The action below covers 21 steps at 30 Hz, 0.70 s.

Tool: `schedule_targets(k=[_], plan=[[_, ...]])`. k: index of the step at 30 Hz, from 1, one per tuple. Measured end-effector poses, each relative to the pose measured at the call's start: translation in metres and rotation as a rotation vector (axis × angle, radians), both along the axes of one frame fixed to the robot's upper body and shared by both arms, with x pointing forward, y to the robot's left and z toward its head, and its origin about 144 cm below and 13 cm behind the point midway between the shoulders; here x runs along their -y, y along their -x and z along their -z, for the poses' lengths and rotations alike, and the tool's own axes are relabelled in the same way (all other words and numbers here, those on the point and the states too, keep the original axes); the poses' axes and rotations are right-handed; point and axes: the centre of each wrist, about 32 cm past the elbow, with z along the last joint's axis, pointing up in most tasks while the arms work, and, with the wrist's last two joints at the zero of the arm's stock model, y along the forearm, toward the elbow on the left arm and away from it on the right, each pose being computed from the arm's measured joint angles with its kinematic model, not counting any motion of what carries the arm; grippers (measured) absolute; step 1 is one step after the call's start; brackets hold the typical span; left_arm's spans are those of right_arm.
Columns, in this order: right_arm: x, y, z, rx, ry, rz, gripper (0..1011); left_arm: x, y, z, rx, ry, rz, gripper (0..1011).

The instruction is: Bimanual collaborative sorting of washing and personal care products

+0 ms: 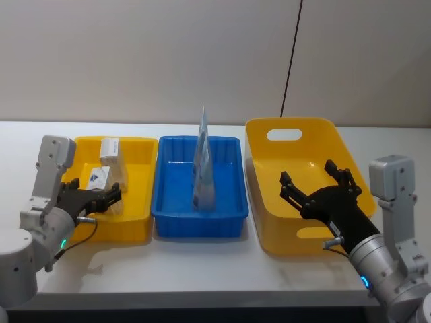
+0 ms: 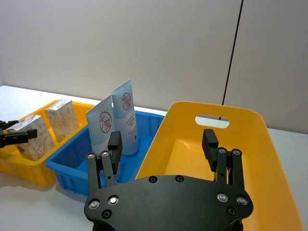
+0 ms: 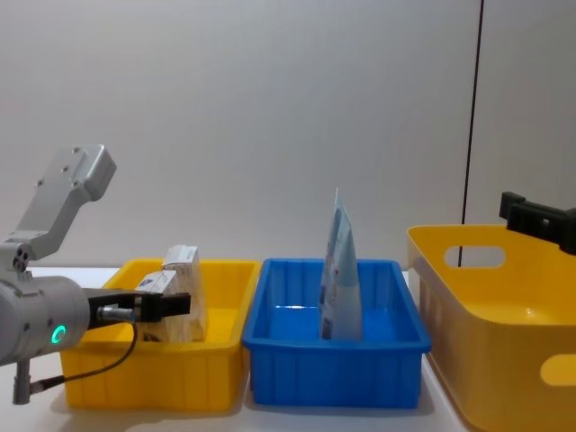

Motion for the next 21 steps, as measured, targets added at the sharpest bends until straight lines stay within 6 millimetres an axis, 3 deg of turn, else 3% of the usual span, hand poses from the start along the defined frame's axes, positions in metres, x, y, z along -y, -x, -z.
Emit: schedule_targets(k=[21], plan=[[0.0000,0.0000,0.0000,0.000,0.000,0.000,1002,-0.0008,-0.0044,0.0014,-0.006,0.005,0.006,399]])
